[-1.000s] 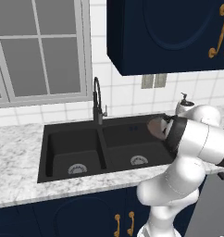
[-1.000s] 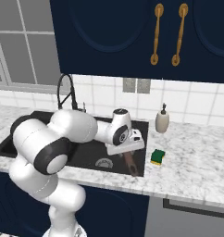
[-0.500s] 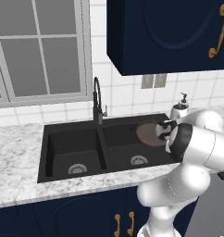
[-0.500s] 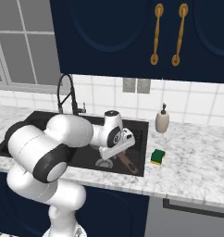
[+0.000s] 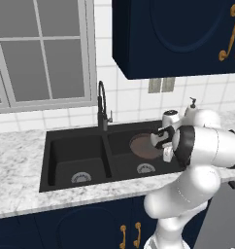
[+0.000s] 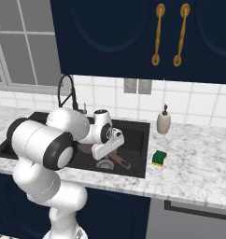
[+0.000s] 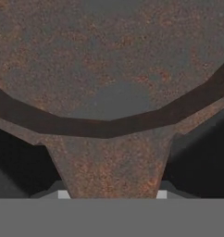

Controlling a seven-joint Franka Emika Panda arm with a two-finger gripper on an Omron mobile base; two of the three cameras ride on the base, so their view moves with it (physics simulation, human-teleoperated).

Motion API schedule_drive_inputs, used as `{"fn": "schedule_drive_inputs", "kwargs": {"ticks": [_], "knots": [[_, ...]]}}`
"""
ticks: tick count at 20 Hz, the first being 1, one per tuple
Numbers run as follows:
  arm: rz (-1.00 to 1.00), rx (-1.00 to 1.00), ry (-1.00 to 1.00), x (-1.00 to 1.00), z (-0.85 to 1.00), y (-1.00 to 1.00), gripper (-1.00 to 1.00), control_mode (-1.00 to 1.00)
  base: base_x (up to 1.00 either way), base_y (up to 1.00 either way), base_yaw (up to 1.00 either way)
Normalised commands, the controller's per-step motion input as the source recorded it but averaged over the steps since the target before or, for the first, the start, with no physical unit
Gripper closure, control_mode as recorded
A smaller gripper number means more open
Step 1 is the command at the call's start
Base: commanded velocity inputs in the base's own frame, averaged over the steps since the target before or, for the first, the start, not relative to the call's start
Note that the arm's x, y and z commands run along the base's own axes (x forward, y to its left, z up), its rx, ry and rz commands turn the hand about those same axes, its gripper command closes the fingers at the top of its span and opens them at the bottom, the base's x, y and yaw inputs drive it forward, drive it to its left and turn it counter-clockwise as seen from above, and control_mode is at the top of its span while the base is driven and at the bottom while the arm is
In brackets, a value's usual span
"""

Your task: Pick the pan and sponge and place them into the sink. Then turn on the water.

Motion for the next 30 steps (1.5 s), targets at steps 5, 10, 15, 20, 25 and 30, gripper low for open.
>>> {"fn": "schedule_drive_inputs", "kwargs": {"ticks": [5,10,15,20,25,30], "knots": [[0.11,-0.01,0.10,0.45,-0.31,0.12,1.00,-1.00,0.00,0.00,0.00],[0.09,0.00,0.02,0.36,-0.41,0.02,1.00,-1.00,0.00,0.00,0.00],[0.05,0.00,0.00,0.27,-0.53,0.06,1.00,-1.00,0.00,0.00,0.00],[0.03,0.00,0.00,0.25,-0.58,0.02,1.00,-1.00,0.00,0.00,0.00],[0.03,0.00,0.00,0.18,-0.63,0.00,1.00,-1.00,0.00,0.00,0.00],[0.03,0.00,0.00,0.17,-0.58,0.00,1.00,-1.00,0.00,0.00,0.00]]}}
